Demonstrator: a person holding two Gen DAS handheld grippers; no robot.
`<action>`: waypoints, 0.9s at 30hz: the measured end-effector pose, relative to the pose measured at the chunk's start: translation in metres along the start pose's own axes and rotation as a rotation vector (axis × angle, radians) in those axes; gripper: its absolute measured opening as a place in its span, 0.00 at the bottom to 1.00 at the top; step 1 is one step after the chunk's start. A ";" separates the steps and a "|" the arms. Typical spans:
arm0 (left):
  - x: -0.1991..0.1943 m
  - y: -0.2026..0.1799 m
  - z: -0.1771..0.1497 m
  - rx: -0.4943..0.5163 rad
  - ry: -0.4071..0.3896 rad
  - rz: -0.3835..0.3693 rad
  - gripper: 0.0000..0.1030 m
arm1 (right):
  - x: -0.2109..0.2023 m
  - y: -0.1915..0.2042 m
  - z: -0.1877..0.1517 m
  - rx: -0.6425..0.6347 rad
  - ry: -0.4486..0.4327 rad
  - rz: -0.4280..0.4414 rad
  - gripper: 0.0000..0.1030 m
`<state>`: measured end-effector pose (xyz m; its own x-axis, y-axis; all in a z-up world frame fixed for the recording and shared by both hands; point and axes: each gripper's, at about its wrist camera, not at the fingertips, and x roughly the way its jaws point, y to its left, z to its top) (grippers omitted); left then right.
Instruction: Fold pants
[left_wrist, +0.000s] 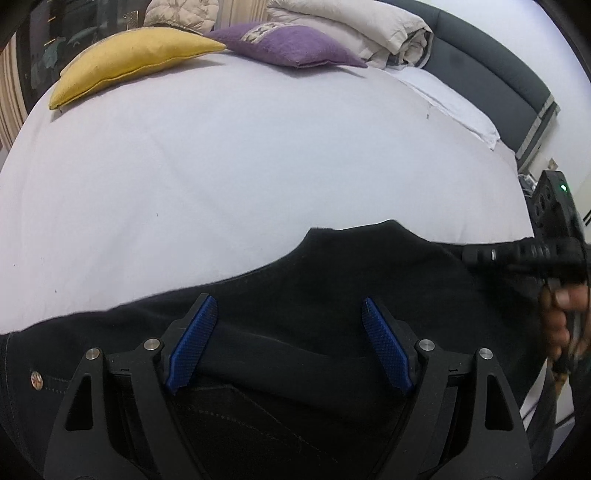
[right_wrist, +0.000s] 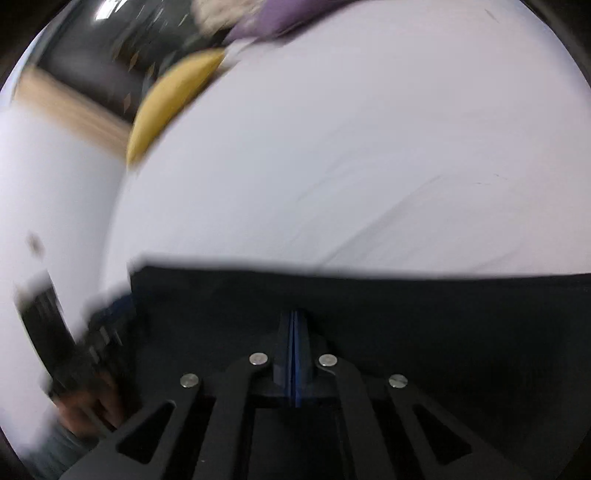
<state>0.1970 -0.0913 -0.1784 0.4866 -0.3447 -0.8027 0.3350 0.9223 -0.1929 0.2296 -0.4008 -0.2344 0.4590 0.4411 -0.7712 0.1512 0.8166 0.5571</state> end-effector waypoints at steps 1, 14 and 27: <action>0.000 0.001 0.001 -0.002 -0.008 -0.001 0.78 | -0.005 -0.005 0.005 -0.002 -0.043 -0.076 0.00; -0.050 0.014 -0.017 -0.006 -0.124 -0.019 0.78 | 0.010 0.174 -0.015 -0.635 0.074 0.104 0.79; -0.027 0.038 -0.041 -0.060 -0.083 -0.025 0.78 | 0.094 0.148 0.053 -0.360 0.507 0.336 0.68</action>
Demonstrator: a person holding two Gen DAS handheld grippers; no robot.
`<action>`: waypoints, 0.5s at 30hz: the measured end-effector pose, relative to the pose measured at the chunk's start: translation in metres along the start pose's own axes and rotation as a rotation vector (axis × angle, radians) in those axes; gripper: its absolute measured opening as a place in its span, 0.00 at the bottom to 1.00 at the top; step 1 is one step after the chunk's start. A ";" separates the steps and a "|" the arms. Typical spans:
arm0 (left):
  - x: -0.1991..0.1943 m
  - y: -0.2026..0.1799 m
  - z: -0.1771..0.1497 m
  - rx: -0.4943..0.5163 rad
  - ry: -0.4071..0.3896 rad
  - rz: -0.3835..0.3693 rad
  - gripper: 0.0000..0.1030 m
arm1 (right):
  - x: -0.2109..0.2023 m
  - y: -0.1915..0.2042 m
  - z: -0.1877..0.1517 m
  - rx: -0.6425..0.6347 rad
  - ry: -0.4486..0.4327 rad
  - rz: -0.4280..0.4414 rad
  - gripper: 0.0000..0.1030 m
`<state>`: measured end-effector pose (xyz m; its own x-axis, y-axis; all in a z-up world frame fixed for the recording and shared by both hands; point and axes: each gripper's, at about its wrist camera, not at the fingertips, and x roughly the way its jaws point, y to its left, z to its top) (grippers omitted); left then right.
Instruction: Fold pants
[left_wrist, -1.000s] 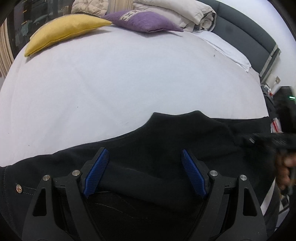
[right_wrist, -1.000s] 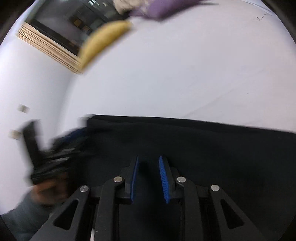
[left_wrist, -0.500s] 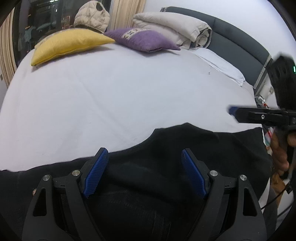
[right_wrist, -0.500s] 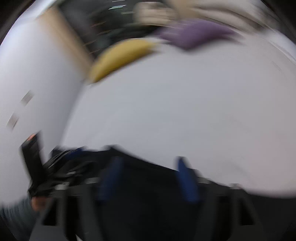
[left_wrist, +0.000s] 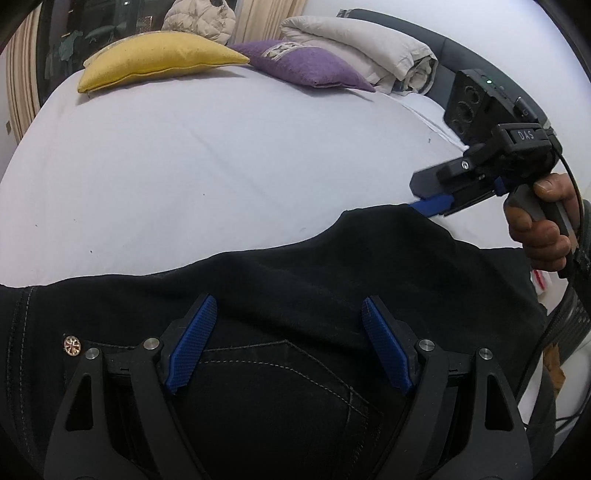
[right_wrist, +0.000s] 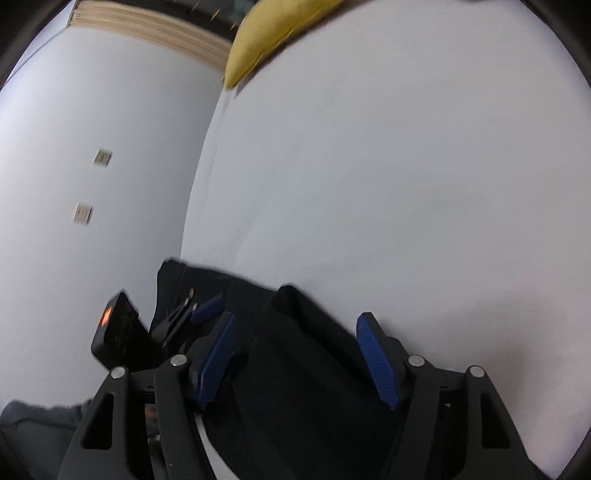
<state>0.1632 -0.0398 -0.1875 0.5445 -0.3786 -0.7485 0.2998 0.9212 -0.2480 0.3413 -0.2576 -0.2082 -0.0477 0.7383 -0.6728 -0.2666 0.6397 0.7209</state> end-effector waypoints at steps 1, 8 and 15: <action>0.000 -0.001 0.000 0.004 0.001 0.004 0.78 | 0.006 0.000 0.003 0.003 0.024 0.017 0.68; 0.004 -0.004 0.002 0.011 0.000 0.012 0.78 | 0.023 -0.002 0.008 0.027 0.063 0.161 0.68; 0.006 -0.010 0.000 0.023 0.004 0.030 0.78 | 0.003 -0.020 0.018 0.205 -0.263 0.406 0.68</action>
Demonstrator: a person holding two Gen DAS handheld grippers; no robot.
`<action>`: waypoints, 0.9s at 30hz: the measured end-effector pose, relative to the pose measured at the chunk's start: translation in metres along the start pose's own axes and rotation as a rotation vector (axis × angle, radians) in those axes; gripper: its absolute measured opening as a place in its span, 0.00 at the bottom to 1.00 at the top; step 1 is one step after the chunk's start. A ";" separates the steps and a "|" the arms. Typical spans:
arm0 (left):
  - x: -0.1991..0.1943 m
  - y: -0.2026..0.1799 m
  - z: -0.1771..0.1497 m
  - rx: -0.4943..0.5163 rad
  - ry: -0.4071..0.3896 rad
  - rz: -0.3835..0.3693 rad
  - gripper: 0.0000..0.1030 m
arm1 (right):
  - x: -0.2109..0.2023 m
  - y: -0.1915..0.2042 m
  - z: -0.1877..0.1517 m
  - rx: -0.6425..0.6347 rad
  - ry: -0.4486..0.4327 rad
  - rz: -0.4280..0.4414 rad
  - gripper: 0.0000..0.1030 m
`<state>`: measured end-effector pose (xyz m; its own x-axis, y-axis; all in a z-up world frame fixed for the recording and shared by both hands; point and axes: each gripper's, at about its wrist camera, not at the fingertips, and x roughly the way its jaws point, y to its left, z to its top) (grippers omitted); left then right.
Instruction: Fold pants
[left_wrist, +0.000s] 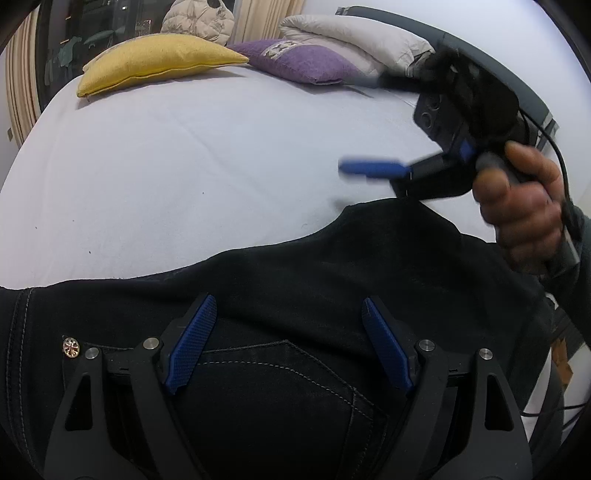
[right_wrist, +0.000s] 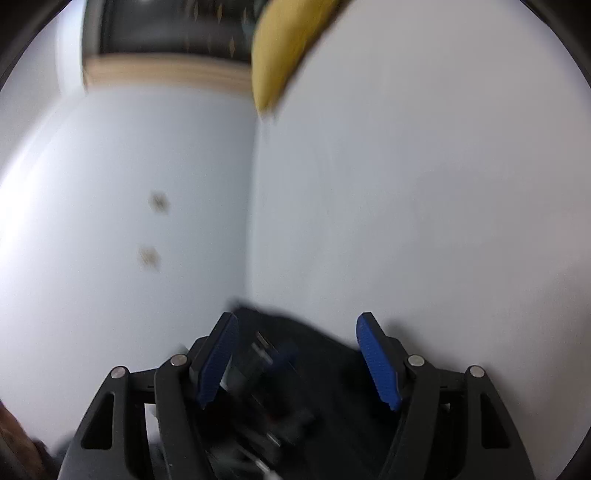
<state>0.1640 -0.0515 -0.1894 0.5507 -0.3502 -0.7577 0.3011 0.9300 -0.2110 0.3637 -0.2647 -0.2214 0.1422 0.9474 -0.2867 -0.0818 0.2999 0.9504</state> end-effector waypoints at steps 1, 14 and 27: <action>0.000 -0.001 0.000 0.002 0.000 0.002 0.78 | -0.005 -0.001 0.000 0.014 -0.044 0.023 0.68; 0.002 -0.001 -0.002 0.000 -0.007 -0.001 0.78 | -0.004 -0.001 -0.031 -0.049 0.264 -0.294 0.68; 0.002 0.000 -0.002 0.001 -0.009 -0.001 0.78 | 0.015 -0.005 -0.021 -0.075 0.123 -0.264 0.08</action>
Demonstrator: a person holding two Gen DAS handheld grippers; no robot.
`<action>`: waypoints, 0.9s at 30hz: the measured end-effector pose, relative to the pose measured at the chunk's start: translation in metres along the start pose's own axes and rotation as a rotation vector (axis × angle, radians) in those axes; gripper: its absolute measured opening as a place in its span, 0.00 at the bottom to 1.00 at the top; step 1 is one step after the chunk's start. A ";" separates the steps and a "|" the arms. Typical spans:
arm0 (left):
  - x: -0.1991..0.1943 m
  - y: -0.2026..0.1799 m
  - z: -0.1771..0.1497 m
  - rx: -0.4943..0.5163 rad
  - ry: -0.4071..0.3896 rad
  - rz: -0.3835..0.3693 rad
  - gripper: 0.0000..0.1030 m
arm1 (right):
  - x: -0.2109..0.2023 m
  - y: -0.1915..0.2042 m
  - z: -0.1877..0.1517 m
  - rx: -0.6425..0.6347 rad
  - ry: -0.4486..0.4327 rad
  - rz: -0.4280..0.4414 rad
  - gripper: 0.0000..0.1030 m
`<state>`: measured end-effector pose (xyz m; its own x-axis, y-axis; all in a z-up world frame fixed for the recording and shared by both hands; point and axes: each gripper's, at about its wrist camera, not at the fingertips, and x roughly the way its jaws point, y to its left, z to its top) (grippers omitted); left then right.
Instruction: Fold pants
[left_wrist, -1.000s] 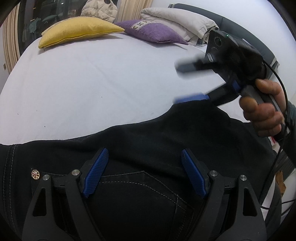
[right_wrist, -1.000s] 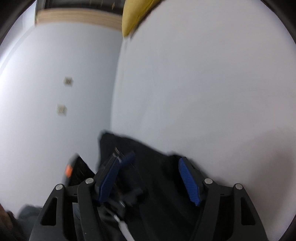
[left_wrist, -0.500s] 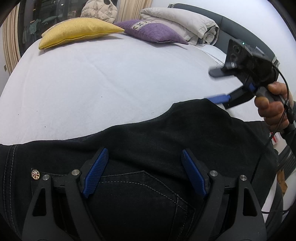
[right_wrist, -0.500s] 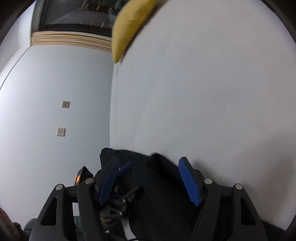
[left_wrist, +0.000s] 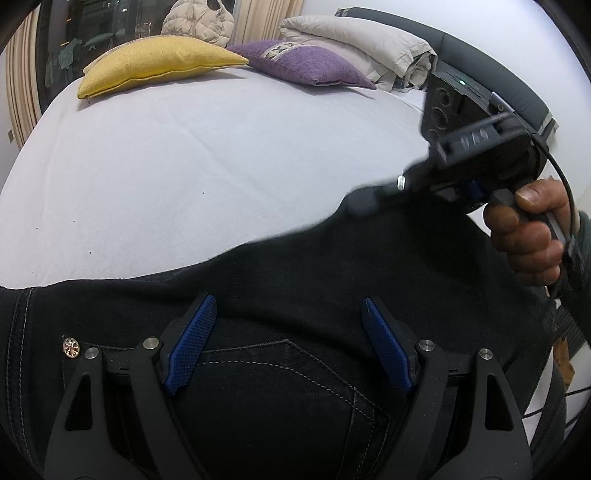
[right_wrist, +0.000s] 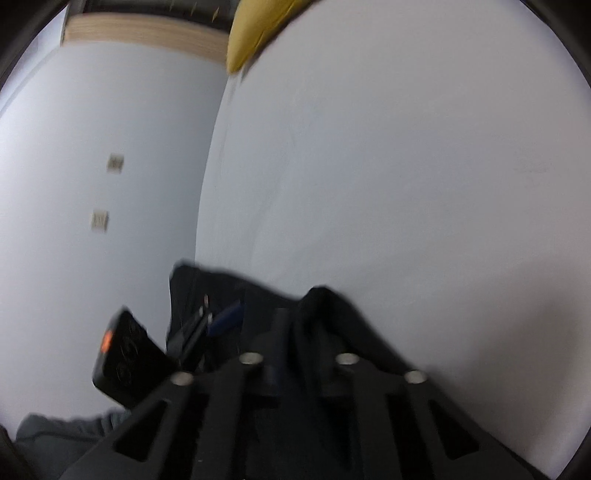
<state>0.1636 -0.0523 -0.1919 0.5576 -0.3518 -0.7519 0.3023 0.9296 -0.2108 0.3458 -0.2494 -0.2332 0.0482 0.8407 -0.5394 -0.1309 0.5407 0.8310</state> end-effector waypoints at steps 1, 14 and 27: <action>0.000 -0.001 0.000 0.003 0.001 0.004 0.78 | -0.006 -0.005 0.000 0.035 -0.047 0.027 0.08; 0.001 -0.002 0.003 0.005 0.000 0.012 0.78 | -0.032 0.068 -0.035 -0.150 -0.112 0.001 0.06; -0.012 -0.001 -0.009 0.042 0.011 0.096 0.78 | -0.009 0.008 -0.007 -0.030 -0.185 -0.357 0.00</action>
<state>0.1493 -0.0483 -0.1885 0.5770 -0.2602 -0.7742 0.2804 0.9534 -0.1114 0.3371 -0.2525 -0.2226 0.2728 0.5925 -0.7579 -0.1022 0.8012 0.5896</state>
